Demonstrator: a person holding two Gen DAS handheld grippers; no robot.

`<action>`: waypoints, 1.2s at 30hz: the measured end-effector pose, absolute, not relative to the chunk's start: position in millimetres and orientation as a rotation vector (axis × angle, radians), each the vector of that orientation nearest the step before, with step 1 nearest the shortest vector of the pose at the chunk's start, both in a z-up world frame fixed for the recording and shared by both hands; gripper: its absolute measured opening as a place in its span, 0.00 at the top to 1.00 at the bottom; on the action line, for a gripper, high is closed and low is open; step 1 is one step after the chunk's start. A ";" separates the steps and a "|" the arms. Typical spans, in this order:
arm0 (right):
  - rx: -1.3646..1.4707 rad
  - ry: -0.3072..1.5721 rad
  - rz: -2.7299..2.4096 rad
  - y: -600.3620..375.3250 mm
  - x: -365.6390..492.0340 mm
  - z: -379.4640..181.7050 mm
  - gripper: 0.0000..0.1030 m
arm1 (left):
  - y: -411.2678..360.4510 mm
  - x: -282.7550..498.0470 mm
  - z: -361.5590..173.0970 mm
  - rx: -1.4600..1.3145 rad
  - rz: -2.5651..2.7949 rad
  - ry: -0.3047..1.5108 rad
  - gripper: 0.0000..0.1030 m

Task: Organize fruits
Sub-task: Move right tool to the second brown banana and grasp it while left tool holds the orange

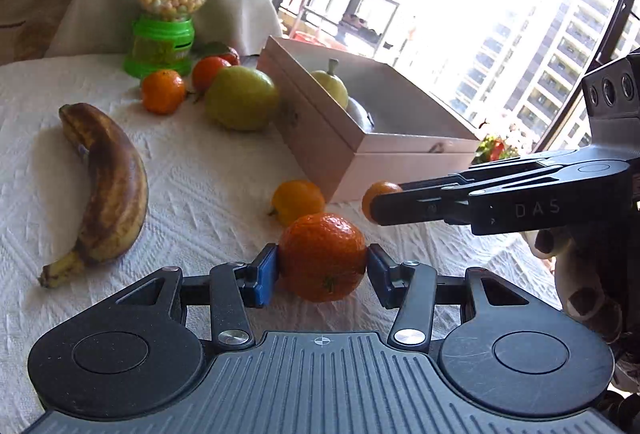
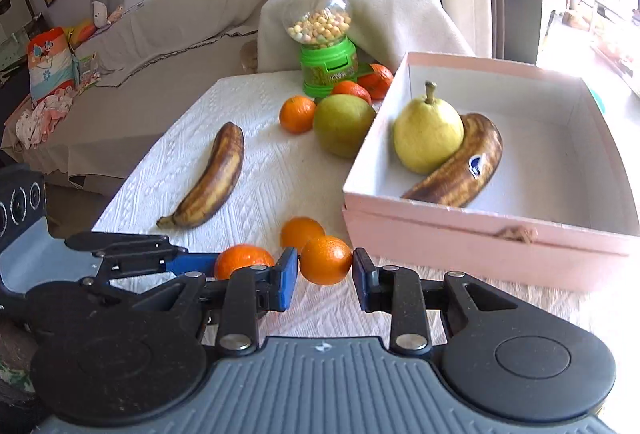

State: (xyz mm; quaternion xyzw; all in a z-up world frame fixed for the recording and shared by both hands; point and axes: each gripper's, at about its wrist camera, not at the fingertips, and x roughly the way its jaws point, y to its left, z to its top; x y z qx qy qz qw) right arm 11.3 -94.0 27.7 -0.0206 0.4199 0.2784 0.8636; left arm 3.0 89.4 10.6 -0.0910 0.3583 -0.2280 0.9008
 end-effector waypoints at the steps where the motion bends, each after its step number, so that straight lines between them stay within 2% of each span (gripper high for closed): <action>1: -0.038 0.877 0.578 -96.9 9.3 22.0 0.72 | 85.5 2.5 11.1 -0.166 -0.464 0.735 0.48; 6: -0.029 0.844 0.575 -110.0 2.7 2.2 0.70 | 78.3 0.8 17.5 -0.110 -0.416 0.739 0.46; 8: -0.040 0.810 0.563 -113.9 -0.3 0.6 0.59 | 78.2 -1.4 20.5 -0.083 -0.395 0.732 0.48; 10: -0.044 0.759 0.542 -120.1 -5.4 -1.0 0.41 | 80.5 -5.9 23.6 -0.065 -0.375 0.729 0.48; 14: 0.005 0.730 0.520 -136.4 -9.2 -6.5 0.35 | 87.4 -20.9 29.3 -0.052 -0.346 0.743 0.47; 16: 0.061 0.740 0.521 -143.5 -6.3 -12.6 0.29 | 90.3 -29.1 30.6 -0.033 -0.335 0.754 0.45; 19: 0.132 0.740 0.532 -152.3 -5.3 -17.6 0.28 | 93.6 -38.4 34.4 0.008 -0.306 0.766 0.46; 21: 0.146 0.742 0.532 -153.8 -3.6 -18.8 0.28 | 95.0 -47.3 39.1 0.050 -0.289 0.767 0.50; 36: 0.108 0.735 0.529 -144.6 -5.6 -21.9 0.24 | 80.8 -45.0 43.2 0.115 -0.240 0.739 0.50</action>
